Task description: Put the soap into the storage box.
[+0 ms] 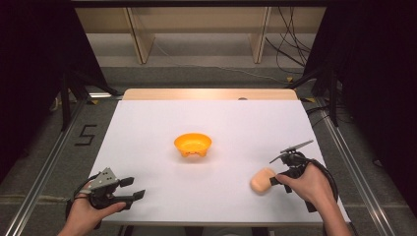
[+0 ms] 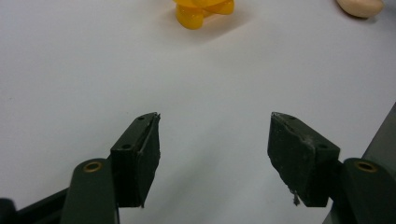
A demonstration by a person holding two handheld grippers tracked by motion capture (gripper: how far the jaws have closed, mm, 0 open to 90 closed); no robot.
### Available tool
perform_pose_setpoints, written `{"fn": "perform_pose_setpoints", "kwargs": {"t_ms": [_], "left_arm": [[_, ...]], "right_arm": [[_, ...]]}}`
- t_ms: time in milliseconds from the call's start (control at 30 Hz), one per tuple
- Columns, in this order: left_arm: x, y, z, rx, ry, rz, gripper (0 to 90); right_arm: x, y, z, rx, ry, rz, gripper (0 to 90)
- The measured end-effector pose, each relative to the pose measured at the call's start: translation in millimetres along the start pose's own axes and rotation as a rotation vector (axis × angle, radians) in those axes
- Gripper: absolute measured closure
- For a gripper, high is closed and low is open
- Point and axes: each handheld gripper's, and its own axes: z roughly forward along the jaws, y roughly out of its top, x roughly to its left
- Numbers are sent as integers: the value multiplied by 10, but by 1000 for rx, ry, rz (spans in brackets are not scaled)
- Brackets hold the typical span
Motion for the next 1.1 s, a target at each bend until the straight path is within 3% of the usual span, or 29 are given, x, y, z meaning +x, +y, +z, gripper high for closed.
{"fn": "perform_pose_setpoints", "kwargs": {"t_ms": [33, 133, 200, 233, 267, 300, 367, 400, 433, 467, 500, 567, 600, 633, 667, 733, 833, 867, 933, 967, 1000, 1033, 1100], "left_arm": [[-2, -4, 5, -1, -1, -3, 341], [-12, -6, -6, 1, 0, -5, 340], [-10, -17, -3, -10, 9, -6, 341], [6, -12, -22, 18, 6, 11, 340], [-11, -16, -13, -3, -1, -9, 340], [-9, -13, -18, 1, -2, -3, 340], [-19, -10, -13, 2, -7, -18, 341], [-21, -5, -8, -5, -3, -3, 341], [-22, -5, -7, -4, -4, -4, 341], [-22, -7, -6, -1, -5, -6, 341], [-25, -9, -5, -2, 1, -8, 341], [-19, -16, 3, -8, -1, -14, 341], [-17, -17, 1, -9, 0, -16, 340], [-15, -13, -1, -8, 2, -11, 340], [-16, -14, 0, -10, 1, -14, 341], [-15, -14, 1, -9, 0, -12, 340], [-26, -18, 8, -13, -6, -25, 341], [-20, -15, 6, -12, -7, -10, 341], [-20, -15, 7, -12, -7, -10, 341], [-20, -16, 7, -11, -7, -10, 341], [-6, -17, 7, 4, 10, 6, 342], [-20, -17, 8, -8, -4, -10, 342], [-9, -15, 1, 4, -11, 2, 343]], "right_arm": [[0, 0, 0, 0, 0, 0, 462], [49, 35, 40, -31, 23, 92, 405], [45, 44, 61, -35, 15, 93, 398], [71, 57, 66, -34, 11, 133, 391], [121, 69, 61, -29, 17, 199, 383], [104, 78, 64, -50, 5, 177, 373], [112, 119, 76, -49, -22, 213, 364], [115, 136, 76, -58, -20, 223, 361], [148, 168, 84, -50, -14, 284, 356], [126, 177, 91, -61, -27, 257, 356], [119, 205, 101, -46, -24, 263, 352], [190, 262, 115, -19, -8, 390, 348], [91, 264, 154, -32, -30, 268, 344], [91, 264, 154, -32, -30, 268, 344], [119, 281, 161, -21, -31, 314, 346], [102, 291, 204, -7, -33, 308, 347], [145, 311, 238, 20, -45, 354, 341], [119, 281, 279, 32, -65, 296, 338], [119, 283, 282, 45, -76, 290, 335], [187, 285, 310, 18, -64, 361, 331], [204, 302, 305, 51, -70, 374, 323], [156, 286, 338, 39, -84, 296, 306], [182, 295, 363, 51, -84, 304, 289]]}}
